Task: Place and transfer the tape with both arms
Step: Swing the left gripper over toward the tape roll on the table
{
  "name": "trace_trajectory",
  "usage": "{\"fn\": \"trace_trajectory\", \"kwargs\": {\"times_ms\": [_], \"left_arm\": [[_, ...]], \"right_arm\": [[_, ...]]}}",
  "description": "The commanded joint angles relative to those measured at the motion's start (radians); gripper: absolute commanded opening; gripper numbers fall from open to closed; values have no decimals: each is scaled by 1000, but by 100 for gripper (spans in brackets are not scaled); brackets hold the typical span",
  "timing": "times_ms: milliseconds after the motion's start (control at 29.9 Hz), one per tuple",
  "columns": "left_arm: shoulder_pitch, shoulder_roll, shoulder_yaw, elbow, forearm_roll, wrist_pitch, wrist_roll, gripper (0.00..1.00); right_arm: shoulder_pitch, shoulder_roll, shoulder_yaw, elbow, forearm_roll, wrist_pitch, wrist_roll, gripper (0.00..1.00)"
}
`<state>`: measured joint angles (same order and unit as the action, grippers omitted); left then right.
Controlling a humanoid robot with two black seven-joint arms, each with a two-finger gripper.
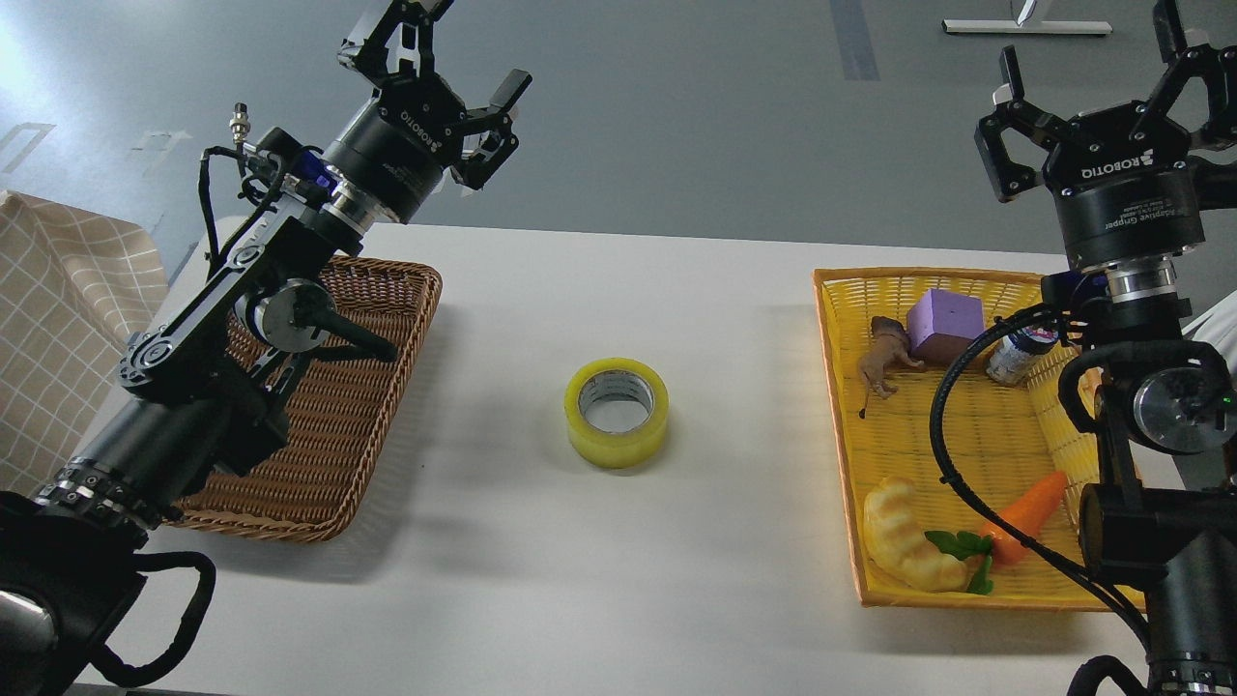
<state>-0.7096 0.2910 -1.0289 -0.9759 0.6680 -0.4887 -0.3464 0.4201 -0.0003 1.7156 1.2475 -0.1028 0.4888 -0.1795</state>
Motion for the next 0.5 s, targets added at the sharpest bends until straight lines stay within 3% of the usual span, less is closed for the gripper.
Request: {"fn": "trace_trajectory", "kwargs": {"times_ms": [0, 134, 267, 468], "left_arm": [[-8, 7, 1, -24, 119, 0, 0, 98], [-8, 19, 7, -72, 209, 0, 3, 98], [-39, 68, 100, -109, 372, 0, 3, 98], [-57, 143, 167, -221, 509, 53, 4, 98]], "right_arm": [[-6, 0, -2, -2, -2, 0, 0, 100], [-7, 0, -1, 0, -2, 0, -1, 100], [-23, 0, 1, 0, -2, 0, 0, 100], [-23, 0, 1, 0, -2, 0, 0, 100]]}}
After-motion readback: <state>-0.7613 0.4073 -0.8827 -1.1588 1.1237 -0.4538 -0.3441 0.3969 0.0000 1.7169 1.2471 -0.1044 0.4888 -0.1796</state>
